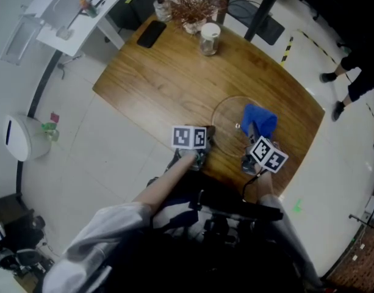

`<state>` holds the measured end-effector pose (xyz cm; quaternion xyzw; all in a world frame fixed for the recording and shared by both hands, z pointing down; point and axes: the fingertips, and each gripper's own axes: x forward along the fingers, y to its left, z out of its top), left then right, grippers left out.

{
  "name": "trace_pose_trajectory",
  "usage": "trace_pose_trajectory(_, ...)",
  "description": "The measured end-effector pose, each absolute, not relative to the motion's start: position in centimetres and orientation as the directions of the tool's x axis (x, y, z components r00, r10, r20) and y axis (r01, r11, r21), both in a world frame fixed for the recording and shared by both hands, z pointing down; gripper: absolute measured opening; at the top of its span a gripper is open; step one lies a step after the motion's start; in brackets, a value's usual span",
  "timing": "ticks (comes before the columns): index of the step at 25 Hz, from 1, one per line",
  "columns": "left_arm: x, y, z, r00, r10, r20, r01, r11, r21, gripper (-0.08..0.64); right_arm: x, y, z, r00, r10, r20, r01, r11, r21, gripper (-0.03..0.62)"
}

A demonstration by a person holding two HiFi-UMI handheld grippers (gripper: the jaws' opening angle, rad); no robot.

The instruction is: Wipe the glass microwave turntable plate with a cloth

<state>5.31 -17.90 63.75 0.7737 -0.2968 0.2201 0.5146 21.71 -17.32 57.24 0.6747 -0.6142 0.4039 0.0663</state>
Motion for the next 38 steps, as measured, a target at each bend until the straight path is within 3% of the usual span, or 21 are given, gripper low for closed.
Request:
trace_pose_trajectory(11,5.3,-18.0,63.7,0.718,-0.244,0.652,-0.695,-0.300,0.653,0.034,8.2,-11.3,59.1,-0.439,-0.664,0.605,-0.764,-0.078,-0.641,0.084)
trace_pose_trajectory(18,5.2,-17.9,63.6,0.710,-0.255,0.656,-0.703,-0.306,0.642,0.034,13.3,-11.8,58.6,-0.351,-0.718,0.601,-0.742,-0.178,-0.647,0.084)
trace_pose_trajectory(30,5.2,-18.0,63.7,0.713,-0.255,0.653,-0.700,-0.306,0.645,0.035,31.7,-9.5,55.8,0.113,-0.814,0.570,-0.646,-0.496,-0.580,0.084)
trace_pose_trajectory(34,5.2,-18.0,63.7,0.709,-0.257,0.657,-0.705,-0.306,0.640,0.035,31.3,-9.3,56.5,0.091,-0.814,0.574,-0.615,-0.499,-0.610,0.084)
trace_pose_trajectory(38,5.2,-17.8,63.7,0.709,-0.255,0.657,-0.704,-0.305,0.642,0.035,26.3,-10.2,58.1,-0.033,-0.808,0.588,-0.638,-0.436,-0.634,0.083)
